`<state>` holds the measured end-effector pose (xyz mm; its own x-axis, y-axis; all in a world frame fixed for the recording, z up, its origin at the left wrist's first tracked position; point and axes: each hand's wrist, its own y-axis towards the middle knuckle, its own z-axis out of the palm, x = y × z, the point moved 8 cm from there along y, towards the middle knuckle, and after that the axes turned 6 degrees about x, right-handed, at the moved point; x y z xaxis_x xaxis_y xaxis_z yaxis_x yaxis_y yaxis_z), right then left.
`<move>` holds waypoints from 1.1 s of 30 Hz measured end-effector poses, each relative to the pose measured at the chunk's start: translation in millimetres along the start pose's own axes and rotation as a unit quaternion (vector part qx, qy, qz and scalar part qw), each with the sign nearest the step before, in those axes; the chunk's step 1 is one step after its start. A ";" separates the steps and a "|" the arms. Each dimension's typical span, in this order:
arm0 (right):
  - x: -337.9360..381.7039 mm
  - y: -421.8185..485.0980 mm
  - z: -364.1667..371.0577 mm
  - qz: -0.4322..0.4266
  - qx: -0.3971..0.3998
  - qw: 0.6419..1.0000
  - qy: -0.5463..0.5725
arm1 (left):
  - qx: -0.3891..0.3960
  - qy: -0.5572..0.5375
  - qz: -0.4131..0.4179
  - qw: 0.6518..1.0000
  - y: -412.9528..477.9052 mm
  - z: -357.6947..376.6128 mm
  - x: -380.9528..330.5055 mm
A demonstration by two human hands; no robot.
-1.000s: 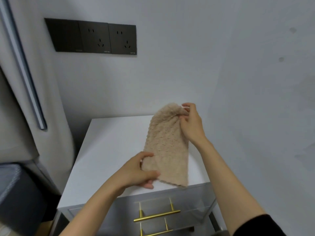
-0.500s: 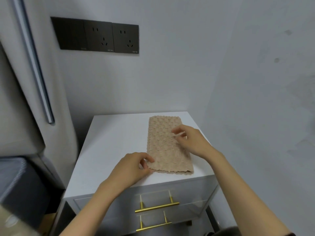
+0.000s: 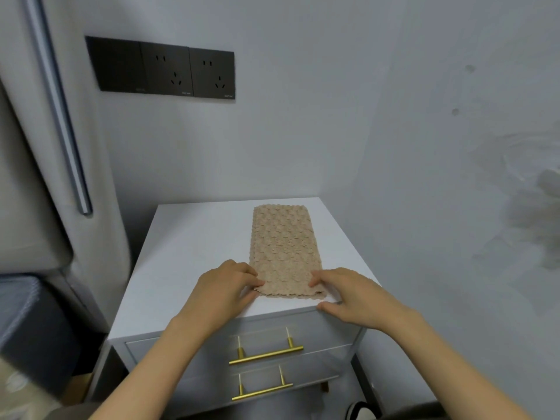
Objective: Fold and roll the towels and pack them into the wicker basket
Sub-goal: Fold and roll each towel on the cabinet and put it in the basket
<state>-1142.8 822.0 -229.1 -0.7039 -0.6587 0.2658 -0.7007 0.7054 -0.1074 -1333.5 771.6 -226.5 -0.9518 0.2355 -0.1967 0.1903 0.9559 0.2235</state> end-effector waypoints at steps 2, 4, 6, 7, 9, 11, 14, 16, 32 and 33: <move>-4.9 -3.1 2.9 -0.001 -0.003 1.000 -0.006 | -0.012 0.009 0.030 0.999 -1.2 -0.8 -0.8; -10.7 -2.7 5.8 -0.003 -0.007 1.000 -0.010 | -0.017 0.023 0.049 0.998 -2.3 -1.4 -0.5; -14.7 -1.3 6.2 -0.006 -0.016 1.000 -0.003 | -0.027 0.032 0.064 0.997 -3.2 -3.7 -3.4; -15.9 -0.9 5.0 -0.006 -0.024 1.000 0.005 | -0.030 0.023 0.062 0.997 -3.1 -5.9 -5.2; -17.8 -0.5 1.8 -0.007 -0.046 0.999 0.028 | -0.021 -0.036 0.024 0.999 -1.9 -6.0 0.0; -18.2 -1.3 -0.6 -0.012 -0.066 0.996 0.053 | 0.007 -0.101 -0.010 0.995 0.9 -1.6 6.2; -13.8 -2.4 1.1 -0.026 -0.071 0.995 0.069 | 0.050 -0.186 -0.043 0.980 2.4 4.6 8.2; -9.5 -1.7 3.3 -0.039 -0.077 0.994 0.059 | 0.061 -0.223 -0.065 0.971 2.0 5.7 10.3; -32.4 8.0 -2.5 0.096 -0.097 0.956 0.260 | 0.087 -0.158 -0.164 0.970 7.8 16.4 22.6; -34.0 8.9 -2.3 0.110 -0.103 0.954 0.261 | 0.084 -0.141 -0.163 0.973 8.1 16.6 22.0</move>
<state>-1124.9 851.3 -236.9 -0.6395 -0.3070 0.7048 -0.4672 0.8833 -0.0391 -1348.9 787.5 -244.8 -0.8687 -0.0696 -0.4905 -0.0521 0.9974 -0.0493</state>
